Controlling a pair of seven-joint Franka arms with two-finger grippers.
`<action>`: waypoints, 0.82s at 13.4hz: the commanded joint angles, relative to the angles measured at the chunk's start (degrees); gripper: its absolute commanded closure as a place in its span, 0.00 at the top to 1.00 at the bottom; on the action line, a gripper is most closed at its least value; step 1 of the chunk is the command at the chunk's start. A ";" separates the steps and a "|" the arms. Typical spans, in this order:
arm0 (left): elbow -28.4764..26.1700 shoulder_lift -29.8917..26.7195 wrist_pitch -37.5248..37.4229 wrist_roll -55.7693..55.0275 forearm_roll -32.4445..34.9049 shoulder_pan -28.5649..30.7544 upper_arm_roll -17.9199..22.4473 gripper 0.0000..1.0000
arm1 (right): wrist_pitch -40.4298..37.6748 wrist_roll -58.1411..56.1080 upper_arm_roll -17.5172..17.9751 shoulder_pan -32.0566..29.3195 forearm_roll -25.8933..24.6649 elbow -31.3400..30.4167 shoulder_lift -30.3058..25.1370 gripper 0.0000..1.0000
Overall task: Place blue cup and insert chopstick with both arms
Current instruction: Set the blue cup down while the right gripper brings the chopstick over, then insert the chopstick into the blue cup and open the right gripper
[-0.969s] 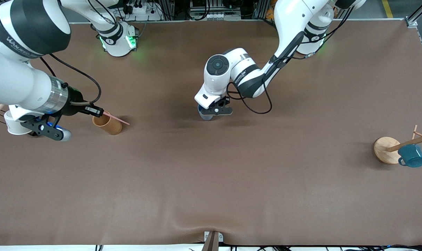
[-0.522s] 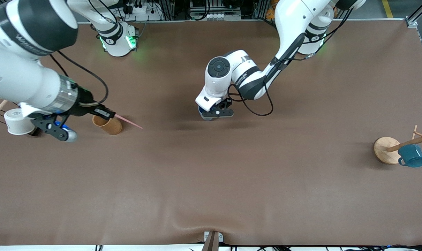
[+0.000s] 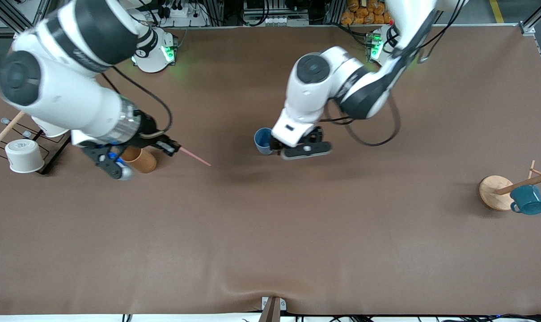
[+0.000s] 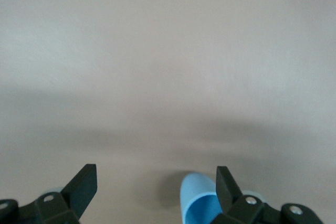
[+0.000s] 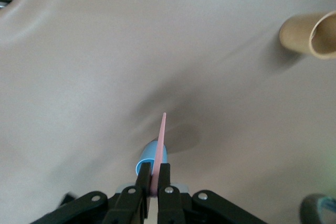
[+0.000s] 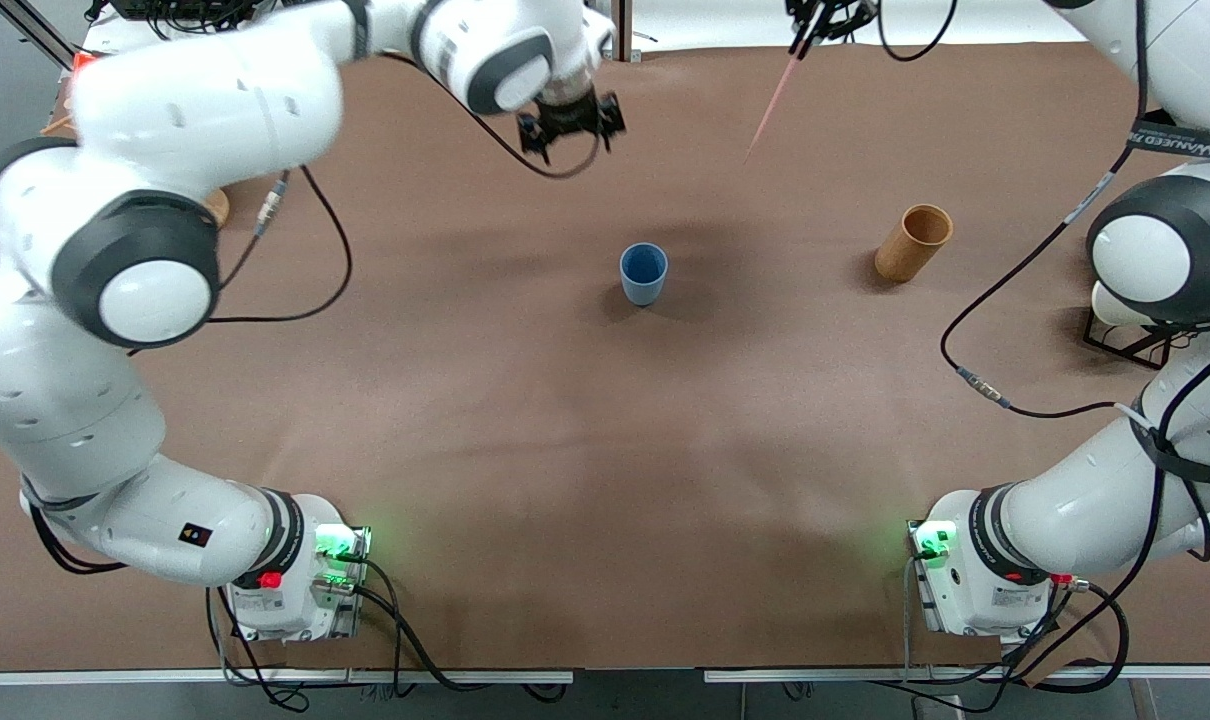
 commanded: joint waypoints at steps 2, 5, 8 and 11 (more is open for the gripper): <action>0.79 -4.07 -5.33 3.23 0.62 4.09 -0.49 1.00 | 2.56 6.15 0.04 3.77 3.96 -3.82 -0.44 0.00; 2.74 -4.77 -9.64 8.14 0.62 7.96 -0.67 1.00 | 5.56 11.42 0.04 7.46 4.50 -5.42 -0.36 0.00; 2.74 -7.49 -13.50 13.50 0.45 11.21 -0.67 1.00 | 8.81 12.67 0.04 11.59 4.50 -9.79 0.00 0.00; 2.56 -12.58 -17.72 22.81 -4.98 15.24 0.38 1.00 | 11.44 15.29 0.04 14.67 4.41 -11.83 0.35 0.00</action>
